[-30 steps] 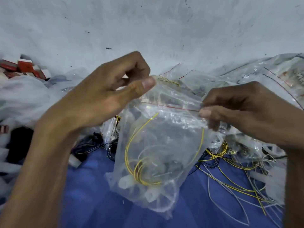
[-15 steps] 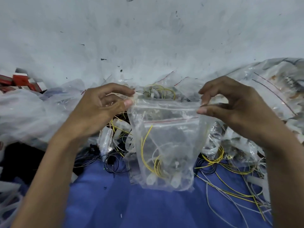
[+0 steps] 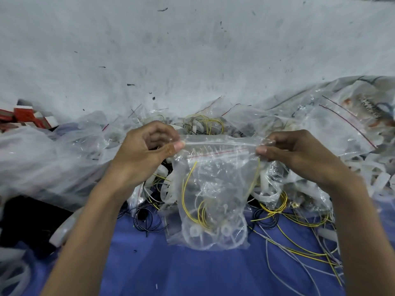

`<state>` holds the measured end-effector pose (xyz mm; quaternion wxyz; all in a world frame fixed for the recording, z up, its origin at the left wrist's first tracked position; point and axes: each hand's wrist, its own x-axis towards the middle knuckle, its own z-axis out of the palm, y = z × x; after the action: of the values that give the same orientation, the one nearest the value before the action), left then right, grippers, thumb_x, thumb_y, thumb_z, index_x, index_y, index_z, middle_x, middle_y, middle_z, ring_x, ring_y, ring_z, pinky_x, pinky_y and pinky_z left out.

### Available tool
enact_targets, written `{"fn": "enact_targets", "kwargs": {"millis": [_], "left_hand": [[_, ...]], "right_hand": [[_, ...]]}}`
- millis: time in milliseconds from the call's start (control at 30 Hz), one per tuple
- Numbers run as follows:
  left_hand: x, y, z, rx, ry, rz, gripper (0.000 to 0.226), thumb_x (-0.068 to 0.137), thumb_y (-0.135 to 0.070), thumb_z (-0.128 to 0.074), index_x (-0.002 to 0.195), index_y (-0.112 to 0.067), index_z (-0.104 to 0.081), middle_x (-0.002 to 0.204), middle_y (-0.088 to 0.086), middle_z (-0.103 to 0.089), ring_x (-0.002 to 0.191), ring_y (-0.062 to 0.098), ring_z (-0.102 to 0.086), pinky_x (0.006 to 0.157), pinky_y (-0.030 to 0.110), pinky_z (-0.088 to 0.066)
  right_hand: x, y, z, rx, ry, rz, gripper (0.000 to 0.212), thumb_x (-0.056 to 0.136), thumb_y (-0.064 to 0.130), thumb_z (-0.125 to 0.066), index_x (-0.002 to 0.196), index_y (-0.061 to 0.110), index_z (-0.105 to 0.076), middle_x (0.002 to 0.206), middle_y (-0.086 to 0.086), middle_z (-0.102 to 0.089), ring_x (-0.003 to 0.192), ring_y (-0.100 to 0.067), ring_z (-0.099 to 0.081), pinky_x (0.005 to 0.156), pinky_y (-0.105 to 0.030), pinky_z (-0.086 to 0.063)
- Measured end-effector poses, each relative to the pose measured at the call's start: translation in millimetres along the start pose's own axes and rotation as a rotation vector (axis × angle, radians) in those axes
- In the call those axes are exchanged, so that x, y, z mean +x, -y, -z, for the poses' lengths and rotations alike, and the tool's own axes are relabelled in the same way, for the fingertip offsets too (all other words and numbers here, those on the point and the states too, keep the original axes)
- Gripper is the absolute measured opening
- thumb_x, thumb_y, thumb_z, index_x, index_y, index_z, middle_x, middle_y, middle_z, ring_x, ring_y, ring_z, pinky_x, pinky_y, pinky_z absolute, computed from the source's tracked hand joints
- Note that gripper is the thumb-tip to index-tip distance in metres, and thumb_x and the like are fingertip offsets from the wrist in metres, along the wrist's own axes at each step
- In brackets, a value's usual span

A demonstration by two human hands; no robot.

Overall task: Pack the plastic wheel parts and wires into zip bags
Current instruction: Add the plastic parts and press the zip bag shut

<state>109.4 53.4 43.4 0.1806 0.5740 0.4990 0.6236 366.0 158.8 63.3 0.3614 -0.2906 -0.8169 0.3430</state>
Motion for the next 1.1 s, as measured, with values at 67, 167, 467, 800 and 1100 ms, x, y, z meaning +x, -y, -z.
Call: {"fn": "enact_targets", "kwargs": {"millis": [67, 167, 467, 800, 1100], "left_hand": [[0, 0, 0, 0.006, -0.032, -0.018, 0.022, 0.062, -0.026, -0.074, 0.080, -0.022, -0.061, 0.072, -0.012, -0.068, 0.075, 0.005, -0.062, 0.070, 0.012, -0.048], [0, 1, 0, -0.007, -0.058, -0.026, 0.025, 0.066, -0.016, -0.076, 0.083, -0.022, -0.058, 0.070, -0.011, -0.070, 0.071, 0.001, -0.062, 0.068, 0.011, -0.048], [1, -3, -5, 0.025, -0.097, -0.072, 0.030, 0.076, -0.005, -0.073, 0.091, -0.024, -0.055, 0.069, -0.015, -0.068, 0.073, 0.003, -0.059, 0.073, 0.014, -0.050], [-2, 5, -3, 0.087, 0.108, 0.045, 0.034, 0.067, -0.055, -0.069, 0.081, -0.025, -0.071, 0.080, 0.002, -0.072, 0.077, 0.015, -0.067, 0.079, 0.034, -0.048], [-4, -3, -10, 0.143, 0.007, -0.074, 0.006, 0.068, -0.040, -0.067, 0.070, -0.036, -0.072, 0.076, -0.017, -0.071, 0.081, -0.003, -0.066, 0.069, 0.013, -0.048]], "right_hand": [[0, -3, -1, 0.044, -0.012, 0.010, 0.008, 0.081, 0.014, -0.066, 0.075, 0.009, -0.068, 0.062, 0.006, -0.069, 0.062, 0.001, -0.064, 0.055, -0.004, -0.041], [-1, -2, 0, 0.124, -0.036, 0.059, 0.009, 0.078, 0.015, -0.064, 0.075, 0.007, -0.067, 0.065, 0.003, -0.070, 0.062, -0.005, -0.065, 0.058, -0.007, -0.045], [-3, -3, 1, 0.115, -0.122, 0.211, 0.011, 0.073, 0.024, -0.066, 0.067, 0.015, -0.067, 0.067, -0.001, -0.067, 0.065, -0.013, -0.063, 0.067, -0.025, -0.052], [-1, 5, -5, 0.095, -0.066, 0.167, 0.015, 0.069, 0.033, -0.070, 0.073, 0.019, -0.073, 0.070, 0.005, -0.072, 0.067, -0.004, -0.066, 0.066, -0.012, -0.051], [-2, 7, -8, 0.017, -0.102, 0.252, 0.014, 0.077, 0.020, -0.067, 0.075, 0.007, -0.069, 0.072, -0.010, -0.067, 0.064, -0.013, -0.064, 0.064, -0.017, -0.051]]}}
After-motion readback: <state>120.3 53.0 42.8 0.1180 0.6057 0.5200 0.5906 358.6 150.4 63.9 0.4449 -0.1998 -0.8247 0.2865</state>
